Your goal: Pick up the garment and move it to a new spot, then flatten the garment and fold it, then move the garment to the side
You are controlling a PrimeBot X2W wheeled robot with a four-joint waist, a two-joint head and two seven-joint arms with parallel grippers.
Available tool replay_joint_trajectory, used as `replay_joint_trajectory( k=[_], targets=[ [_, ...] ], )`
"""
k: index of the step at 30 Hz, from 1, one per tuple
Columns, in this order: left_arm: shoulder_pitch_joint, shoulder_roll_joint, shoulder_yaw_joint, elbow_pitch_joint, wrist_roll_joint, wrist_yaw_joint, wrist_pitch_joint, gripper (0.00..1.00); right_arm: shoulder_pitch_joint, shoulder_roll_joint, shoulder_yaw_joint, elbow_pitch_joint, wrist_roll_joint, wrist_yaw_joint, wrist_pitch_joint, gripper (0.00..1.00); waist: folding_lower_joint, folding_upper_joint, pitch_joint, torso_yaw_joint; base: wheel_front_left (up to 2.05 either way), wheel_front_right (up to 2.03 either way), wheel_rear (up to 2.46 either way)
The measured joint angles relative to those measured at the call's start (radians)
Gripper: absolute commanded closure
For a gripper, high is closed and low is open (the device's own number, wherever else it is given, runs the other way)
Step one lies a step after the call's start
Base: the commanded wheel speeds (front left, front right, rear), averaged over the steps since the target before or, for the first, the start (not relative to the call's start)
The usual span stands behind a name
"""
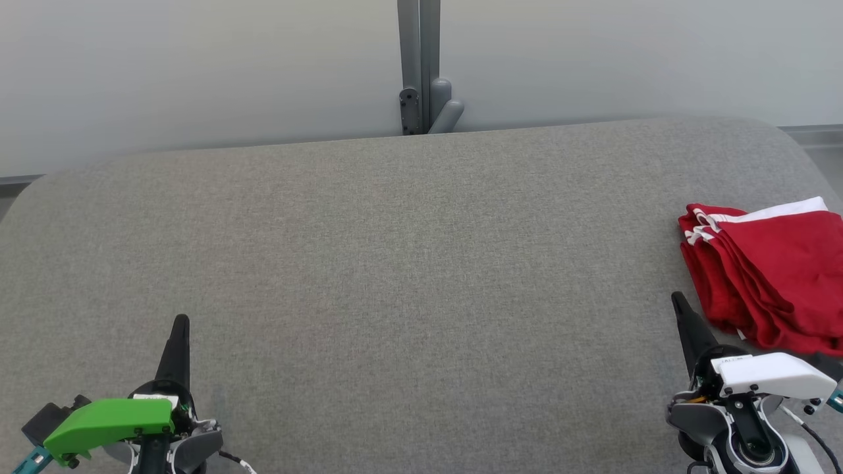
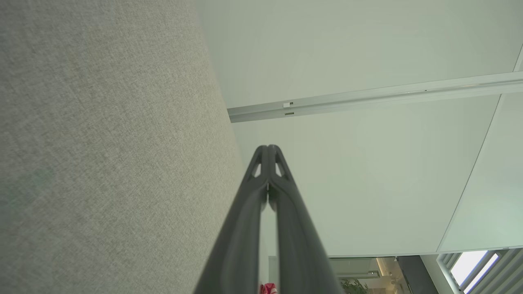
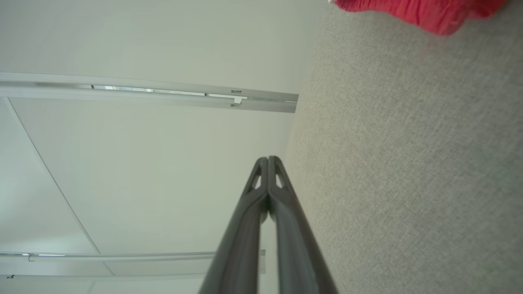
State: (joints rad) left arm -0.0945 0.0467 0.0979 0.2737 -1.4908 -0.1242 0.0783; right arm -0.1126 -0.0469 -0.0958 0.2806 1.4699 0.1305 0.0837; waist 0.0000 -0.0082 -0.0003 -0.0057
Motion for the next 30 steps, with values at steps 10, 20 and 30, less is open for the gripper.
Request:
replay_joint_trajectory(
  k=[10, 20, 30],
  targets=[
    [-0.010, 0.000, 0.009, -0.010, -0.065, -0.002, 0.017, 1.00, -0.004, 0.000, -0.010, -0.009, 0.073, 0.000, 0.018, 1.00, 0.0000, 0.0000, 0.002, 0.003, 0.00, 0.00, 0.00],
    [-0.018, 0.000, 0.019, -0.017, -0.119, -0.003, 0.035, 1.00, -0.011, -0.001, -0.019, -0.017, 0.138, 0.000, 0.034, 1.00, 0.0000, 0.0000, 0.004, 0.006, 0.00, 0.00, 0.00],
    [-0.019, 0.000, 0.019, -0.018, -0.119, -0.003, 0.035, 1.00, -0.011, -0.001, -0.019, -0.017, 0.138, 0.000, 0.034, 1.00, 0.0000, 0.0000, 0.004, 0.006, 0.00, 0.00, 0.00]
  ],
)
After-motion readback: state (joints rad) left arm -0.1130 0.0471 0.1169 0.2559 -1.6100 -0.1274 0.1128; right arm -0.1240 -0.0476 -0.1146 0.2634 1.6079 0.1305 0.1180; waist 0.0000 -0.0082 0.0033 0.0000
